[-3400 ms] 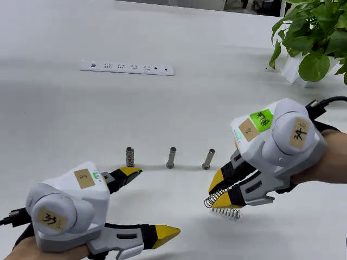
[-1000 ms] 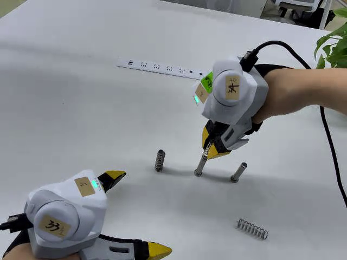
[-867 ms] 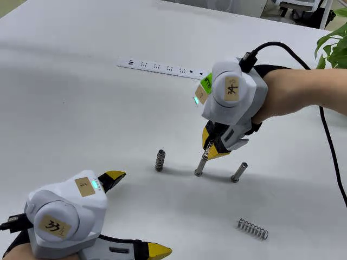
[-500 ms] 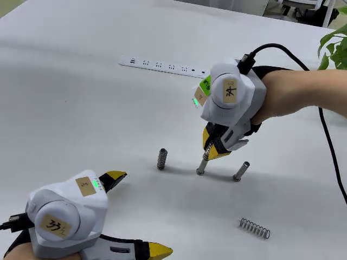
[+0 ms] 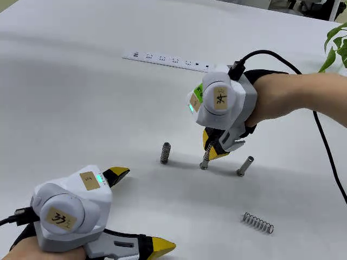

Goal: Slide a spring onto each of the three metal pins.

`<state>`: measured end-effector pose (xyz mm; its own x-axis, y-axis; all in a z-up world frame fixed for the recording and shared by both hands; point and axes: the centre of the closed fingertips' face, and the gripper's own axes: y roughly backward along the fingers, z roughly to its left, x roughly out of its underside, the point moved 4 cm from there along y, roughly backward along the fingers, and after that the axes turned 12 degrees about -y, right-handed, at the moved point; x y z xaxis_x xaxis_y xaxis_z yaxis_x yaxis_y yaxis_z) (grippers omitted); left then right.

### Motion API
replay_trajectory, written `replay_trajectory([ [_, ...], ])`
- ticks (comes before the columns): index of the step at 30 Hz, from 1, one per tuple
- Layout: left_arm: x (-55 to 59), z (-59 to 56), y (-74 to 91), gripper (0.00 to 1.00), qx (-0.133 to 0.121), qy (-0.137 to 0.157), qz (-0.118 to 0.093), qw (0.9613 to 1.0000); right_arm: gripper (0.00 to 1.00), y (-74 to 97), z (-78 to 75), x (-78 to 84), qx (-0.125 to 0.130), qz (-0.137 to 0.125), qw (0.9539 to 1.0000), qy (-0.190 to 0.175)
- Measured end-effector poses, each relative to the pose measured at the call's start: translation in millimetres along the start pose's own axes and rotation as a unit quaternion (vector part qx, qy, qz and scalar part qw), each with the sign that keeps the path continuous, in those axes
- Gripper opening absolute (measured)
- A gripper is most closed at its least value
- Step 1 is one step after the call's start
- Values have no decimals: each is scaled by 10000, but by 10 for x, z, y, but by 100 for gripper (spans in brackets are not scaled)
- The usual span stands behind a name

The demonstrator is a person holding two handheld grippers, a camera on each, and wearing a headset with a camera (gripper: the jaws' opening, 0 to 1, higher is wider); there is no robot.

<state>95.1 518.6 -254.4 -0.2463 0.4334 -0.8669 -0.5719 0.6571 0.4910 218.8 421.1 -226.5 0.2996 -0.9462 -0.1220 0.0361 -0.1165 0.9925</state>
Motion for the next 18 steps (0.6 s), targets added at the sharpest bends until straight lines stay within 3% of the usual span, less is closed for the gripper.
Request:
replay_trajectory([
  [7, 3, -8, -3, 100, -16, 16, -14, 10000, 13, -113, 5, 29, -5, 152, 9999, 51],
  [18, 19, -16, 2, 100, -12, 30, 6, 10000, 13, -240, 5, 13, -4, 111, 9999, -29],
])
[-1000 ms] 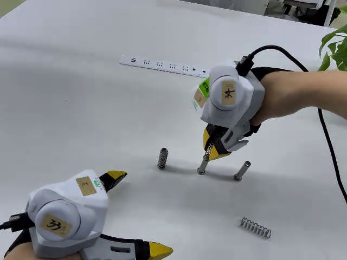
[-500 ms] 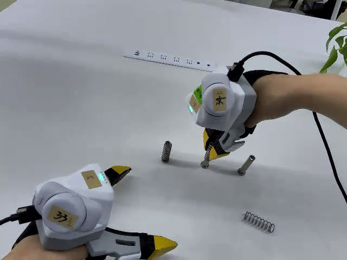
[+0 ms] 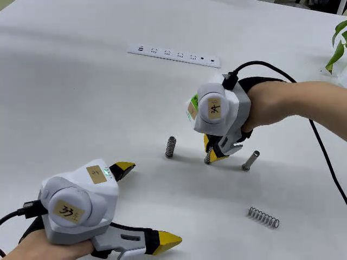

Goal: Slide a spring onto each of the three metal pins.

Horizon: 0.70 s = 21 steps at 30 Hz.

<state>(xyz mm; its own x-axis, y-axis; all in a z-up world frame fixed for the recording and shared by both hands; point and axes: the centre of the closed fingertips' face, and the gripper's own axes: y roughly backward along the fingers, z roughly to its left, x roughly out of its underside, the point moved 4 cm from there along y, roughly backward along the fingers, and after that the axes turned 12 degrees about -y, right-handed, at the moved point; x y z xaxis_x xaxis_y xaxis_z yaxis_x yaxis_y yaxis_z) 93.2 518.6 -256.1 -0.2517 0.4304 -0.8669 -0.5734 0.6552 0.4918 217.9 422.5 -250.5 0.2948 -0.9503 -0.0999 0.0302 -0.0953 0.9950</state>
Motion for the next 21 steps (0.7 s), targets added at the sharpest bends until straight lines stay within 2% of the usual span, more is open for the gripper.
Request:
replay_trajectory([
  [16, -4, 6, 14, 100, -5, -12, 7, 10000, 13, -32, 4, -23, -27, -72, 10000, -62],
  [21, -8, 7, 16, 100, -4, -15, 5, 10000, 27, -31, -7, -43, 1, -154, 9999, -75],
])
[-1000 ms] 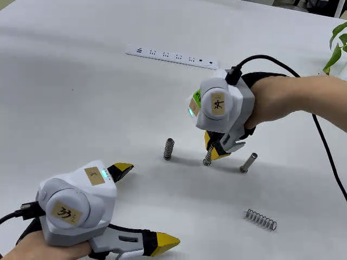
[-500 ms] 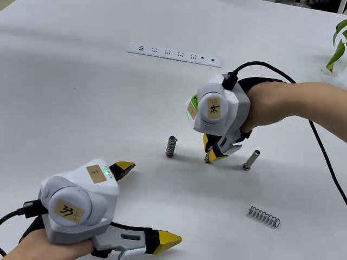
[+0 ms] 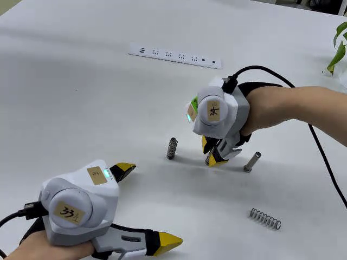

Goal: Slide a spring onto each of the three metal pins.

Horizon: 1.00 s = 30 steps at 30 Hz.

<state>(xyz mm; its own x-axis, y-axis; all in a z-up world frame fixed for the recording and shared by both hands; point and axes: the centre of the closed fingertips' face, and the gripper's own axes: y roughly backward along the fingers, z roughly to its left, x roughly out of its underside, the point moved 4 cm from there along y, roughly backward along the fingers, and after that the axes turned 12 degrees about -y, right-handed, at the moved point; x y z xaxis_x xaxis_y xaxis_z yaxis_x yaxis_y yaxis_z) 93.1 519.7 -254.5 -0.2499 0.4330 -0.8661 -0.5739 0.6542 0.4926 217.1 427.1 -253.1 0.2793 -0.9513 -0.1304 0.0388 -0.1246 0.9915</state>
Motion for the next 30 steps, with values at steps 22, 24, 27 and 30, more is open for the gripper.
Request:
replay_trajectory([
  [22, -165, 91, 7, 100, 1, -205, -67, 9998, 97, 234, 101, 72, 322, -1366, 9837, -1123],
  [24, -181, 106, 1, 100, -1, -231, -70, 9997, 99, 251, 117, 135, 374, -1426, 9813, -1238],
  [27, -202, 117, -8, 100, 7, -263, -73, 9996, 99, 295, 181, 167, 330, -1701, 9727, -1542],
  [30, -222, 122, -19, 100, 30, -297, -74, 9995, 99, 367, 214, 179, 352, -2093, 9598, -1837],
])
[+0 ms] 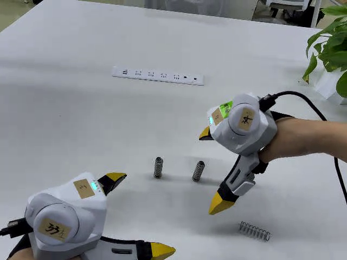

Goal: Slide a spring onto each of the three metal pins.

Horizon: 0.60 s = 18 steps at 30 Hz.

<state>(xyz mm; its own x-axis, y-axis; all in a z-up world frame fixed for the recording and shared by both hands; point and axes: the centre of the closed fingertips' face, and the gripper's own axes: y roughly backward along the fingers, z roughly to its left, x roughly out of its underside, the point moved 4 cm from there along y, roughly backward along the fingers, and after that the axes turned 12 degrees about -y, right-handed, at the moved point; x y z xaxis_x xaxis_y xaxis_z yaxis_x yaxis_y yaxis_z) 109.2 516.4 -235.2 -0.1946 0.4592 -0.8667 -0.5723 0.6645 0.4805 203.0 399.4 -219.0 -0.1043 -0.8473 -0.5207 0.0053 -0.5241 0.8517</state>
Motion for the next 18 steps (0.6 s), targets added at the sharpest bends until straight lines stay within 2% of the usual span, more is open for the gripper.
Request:
replay_trajectory([
  [5, -22, 16, -15, 100, -7, -56, -7, 10000, 99, 123, -6, 42, 149, -404, 9984, -361],
  [6, -29, 24, -16, 100, -9, -53, -14, 10000, 99, 161, 0, 45, 173, -540, 9973, -477],
  [10, -55, 46, -21, 100, -19, -96, -27, 9999, 99, 284, -3, 121, 309, -795, 9935, -747],
  [18, -101, 60, -34, 100, 18, -200, -38, 9998, 99, 420, 98, 383, 520, -988, 9872, -1141],
])
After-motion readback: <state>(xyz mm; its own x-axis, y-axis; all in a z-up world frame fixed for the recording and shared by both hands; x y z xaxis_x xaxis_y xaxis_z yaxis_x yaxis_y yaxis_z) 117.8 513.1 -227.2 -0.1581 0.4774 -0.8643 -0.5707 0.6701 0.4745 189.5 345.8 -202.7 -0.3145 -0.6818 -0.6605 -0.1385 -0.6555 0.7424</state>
